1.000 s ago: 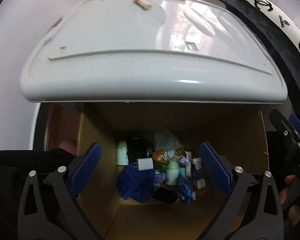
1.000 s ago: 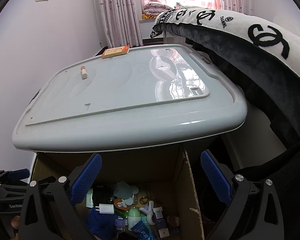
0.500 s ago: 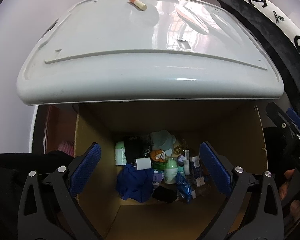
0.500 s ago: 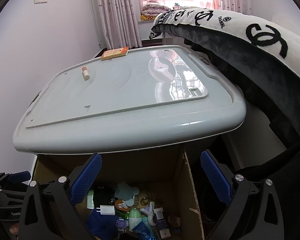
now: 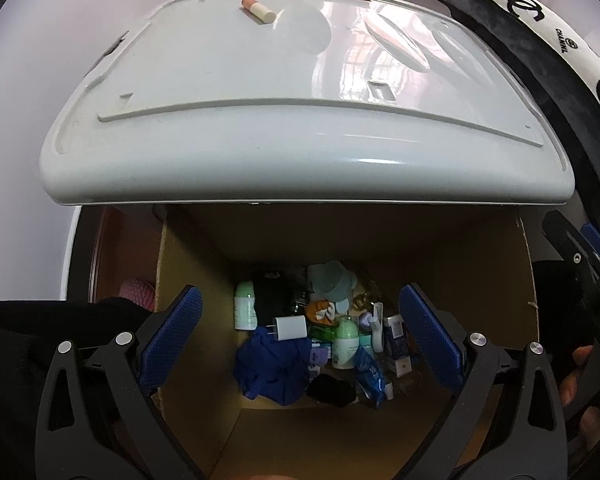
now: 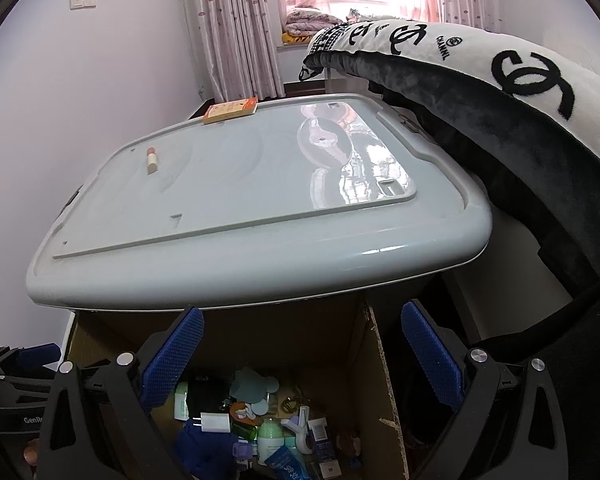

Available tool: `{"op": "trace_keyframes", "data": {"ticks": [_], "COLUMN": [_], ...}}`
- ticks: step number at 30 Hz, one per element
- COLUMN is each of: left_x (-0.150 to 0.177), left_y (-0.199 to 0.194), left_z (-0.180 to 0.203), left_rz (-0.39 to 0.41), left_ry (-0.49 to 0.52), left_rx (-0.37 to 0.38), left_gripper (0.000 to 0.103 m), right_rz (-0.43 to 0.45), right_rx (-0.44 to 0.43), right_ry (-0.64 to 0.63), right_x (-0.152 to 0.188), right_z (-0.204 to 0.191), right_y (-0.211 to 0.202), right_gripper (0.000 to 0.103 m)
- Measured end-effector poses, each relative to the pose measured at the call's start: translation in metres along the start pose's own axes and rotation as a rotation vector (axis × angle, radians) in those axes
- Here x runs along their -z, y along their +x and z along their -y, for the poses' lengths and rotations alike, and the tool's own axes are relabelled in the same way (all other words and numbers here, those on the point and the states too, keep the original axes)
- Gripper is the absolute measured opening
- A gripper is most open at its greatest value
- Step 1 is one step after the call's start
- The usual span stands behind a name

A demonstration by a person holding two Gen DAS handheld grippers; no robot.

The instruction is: Collect trash

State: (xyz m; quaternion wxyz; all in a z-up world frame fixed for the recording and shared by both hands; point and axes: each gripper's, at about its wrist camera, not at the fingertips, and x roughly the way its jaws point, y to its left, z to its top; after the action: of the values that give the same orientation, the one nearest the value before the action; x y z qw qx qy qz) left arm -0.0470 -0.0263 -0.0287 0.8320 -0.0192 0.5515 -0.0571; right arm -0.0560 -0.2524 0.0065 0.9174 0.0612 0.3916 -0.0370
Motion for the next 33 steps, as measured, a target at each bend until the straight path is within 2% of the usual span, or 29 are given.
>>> {"op": "trace_keyframes", "data": {"ticks": [13, 33], "left_x": [0.0015, 0.0018], "left_y": [0.0020, 0.0053], "left_z": [0.0079, 0.0100], "left_rz": [0.011, 0.001], "left_ry": [0.044, 0.043], "left_rx": [-0.037, -0.028], "left_gripper": [0.096, 0.096], "right_rz": [-0.001, -0.007], "right_rx": [0.000, 0.004], "right_ry": [-0.002, -0.001], "right_x": [-0.0003, 0.0013], "right_z": [0.0003, 0.0022], "right_y": [0.0004, 0.0028], "right_gripper": [0.098, 0.098]}}
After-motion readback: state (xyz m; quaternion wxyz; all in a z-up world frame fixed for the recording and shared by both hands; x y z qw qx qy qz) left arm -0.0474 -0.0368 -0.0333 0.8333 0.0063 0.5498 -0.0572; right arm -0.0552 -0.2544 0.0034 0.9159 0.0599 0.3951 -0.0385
